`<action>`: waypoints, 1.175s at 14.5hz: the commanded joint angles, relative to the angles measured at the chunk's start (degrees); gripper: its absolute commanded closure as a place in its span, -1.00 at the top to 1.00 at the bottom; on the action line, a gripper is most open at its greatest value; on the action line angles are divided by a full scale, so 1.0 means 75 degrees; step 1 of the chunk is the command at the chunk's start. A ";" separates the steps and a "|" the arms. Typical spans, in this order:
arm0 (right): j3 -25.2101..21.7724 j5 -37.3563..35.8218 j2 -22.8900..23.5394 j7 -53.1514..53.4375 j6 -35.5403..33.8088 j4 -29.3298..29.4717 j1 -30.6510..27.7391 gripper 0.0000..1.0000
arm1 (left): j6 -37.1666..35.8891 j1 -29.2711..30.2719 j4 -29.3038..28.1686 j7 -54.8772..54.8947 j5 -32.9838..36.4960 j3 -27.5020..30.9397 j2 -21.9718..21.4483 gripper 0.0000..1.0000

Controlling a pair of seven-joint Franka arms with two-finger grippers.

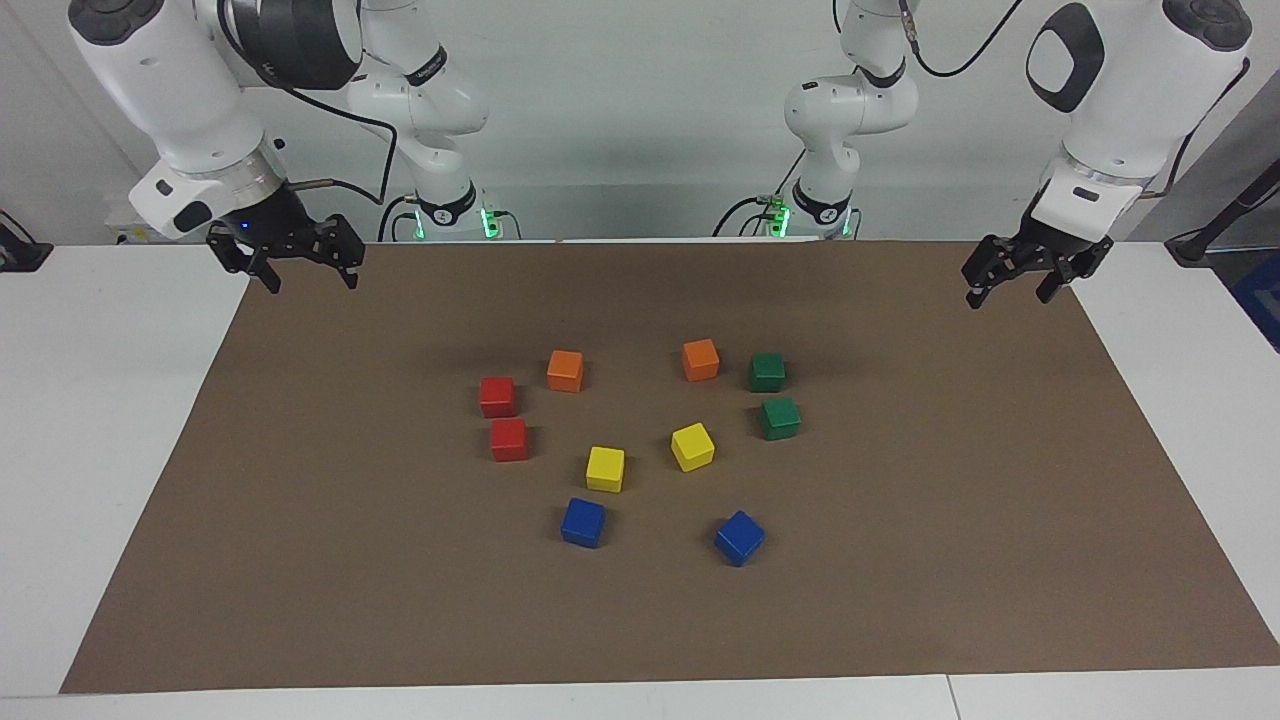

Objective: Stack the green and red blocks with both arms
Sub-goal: 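Reach the left gripper to a green block while the right gripper reaches a red block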

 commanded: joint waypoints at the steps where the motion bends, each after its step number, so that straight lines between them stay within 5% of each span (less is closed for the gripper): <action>1: 0.0054 -0.0009 -0.0092 0.0127 0.0046 -0.0119 -0.0091 1.00 | 0.0047 0.0030 -0.0482 0.0090 -0.0077 -0.0042 -0.0302 1.00; 6: 0.0078 -0.0009 -0.0127 0.0441 0.0116 -0.0259 0.0037 1.00 | 0.1381 -0.1023 -0.2181 -0.0693 -0.0241 -0.0065 -0.0900 1.00; 12: 0.0136 0.0014 -0.0736 0.1461 0.1989 -0.2085 0.0786 1.00 | 0.2951 -0.2137 -0.3131 -0.1550 -0.0241 -0.0042 -0.0457 1.00; 17: 0.0136 0.0014 -0.0340 0.2236 0.3254 -0.2801 0.1397 1.00 | 0.3948 -0.2677 -0.3590 -0.1633 -0.0241 -0.0042 0.0058 1.00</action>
